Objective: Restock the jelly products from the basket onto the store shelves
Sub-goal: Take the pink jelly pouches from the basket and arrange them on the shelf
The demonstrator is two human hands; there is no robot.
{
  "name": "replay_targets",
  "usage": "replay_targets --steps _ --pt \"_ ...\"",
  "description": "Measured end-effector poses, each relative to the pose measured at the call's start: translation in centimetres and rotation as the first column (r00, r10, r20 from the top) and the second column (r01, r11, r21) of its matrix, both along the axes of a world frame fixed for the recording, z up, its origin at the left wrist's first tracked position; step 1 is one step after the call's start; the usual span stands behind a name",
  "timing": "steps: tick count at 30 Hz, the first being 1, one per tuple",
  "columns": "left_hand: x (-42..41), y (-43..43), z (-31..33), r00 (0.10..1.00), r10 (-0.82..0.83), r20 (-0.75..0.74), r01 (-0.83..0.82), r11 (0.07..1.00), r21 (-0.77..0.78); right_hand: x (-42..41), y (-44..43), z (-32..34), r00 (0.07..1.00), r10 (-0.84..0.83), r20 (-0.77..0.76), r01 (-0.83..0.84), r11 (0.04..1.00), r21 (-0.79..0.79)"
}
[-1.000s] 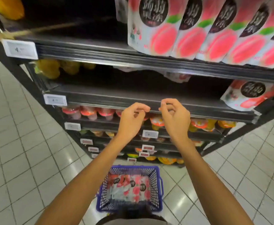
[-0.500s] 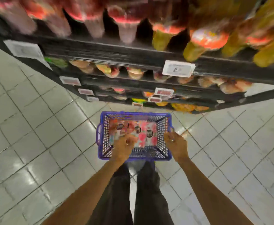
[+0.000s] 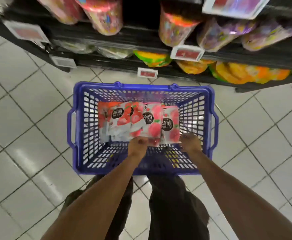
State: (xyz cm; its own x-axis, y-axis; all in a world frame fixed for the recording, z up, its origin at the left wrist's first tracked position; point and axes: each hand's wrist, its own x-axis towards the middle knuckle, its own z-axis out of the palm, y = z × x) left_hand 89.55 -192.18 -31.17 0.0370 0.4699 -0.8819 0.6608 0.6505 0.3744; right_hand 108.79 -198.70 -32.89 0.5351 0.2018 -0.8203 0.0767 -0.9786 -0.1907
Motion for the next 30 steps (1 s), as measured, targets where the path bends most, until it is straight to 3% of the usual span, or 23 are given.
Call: replay_targets --steps 2,4,7,9,12,15,19,21,23,26,30 --pt "1.3 0.1 -3.3 0.996 0.017 -0.092 -0.017 1.000 -0.002 -0.1 1.3 -3.0 0.997 -0.007 0.072 0.007 1.000 0.006" --pt "2.6 0.2 -5.2 0.959 0.262 -0.105 -0.267 0.963 -0.038 -0.3 2.0 -6.0 0.996 -0.012 0.093 0.012 1.000 -0.004" --pt "4.1 0.8 -7.5 0.761 0.648 -0.034 -0.637 0.735 -0.233 -0.8 3.0 -8.5 0.997 0.023 0.069 -0.021 0.999 -0.036" --pt "5.2 1.2 -8.3 0.655 0.755 -0.024 -0.692 0.587 -0.420 -0.9 3.0 -9.8 0.999 0.040 0.037 -0.040 0.999 -0.019" --pt "6.4 1.4 -8.4 0.507 0.859 -0.074 -0.779 0.419 -0.467 -0.9 3.0 -10.5 0.995 0.099 0.006 -0.098 0.992 -0.078" --pt "6.8 1.6 -6.6 0.489 0.866 -0.102 -0.781 0.382 -0.494 -0.7 2.6 -9.2 0.999 0.035 -0.022 -0.036 0.997 -0.073" --pt "5.6 1.9 -3.1 0.562 0.815 -0.140 -0.695 0.374 -0.615 0.0 2.0 -4.7 0.983 -0.167 0.076 0.163 0.985 0.053" --pt "4.9 2.2 -0.3 0.684 0.719 -0.124 -0.585 0.439 -0.682 0.3 2.1 -1.5 0.968 -0.252 -0.009 0.251 0.955 0.156" --pt "4.3 2.6 2.8 0.818 0.574 -0.040 -0.465 0.618 -0.634 0.4 2.3 2.2 0.925 -0.355 -0.131 0.377 0.898 0.226" --pt "3.4 3.4 8.1 0.857 0.494 0.148 -0.418 0.834 -0.361 -0.1 2.6 8.6 0.878 -0.415 -0.238 0.472 0.832 0.291" --pt "1.1 5.9 18.0 0.912 0.234 0.336 -0.249 0.969 0.000 -1.4 3.0 18.0 0.873 -0.387 -0.296 0.482 0.777 0.405"
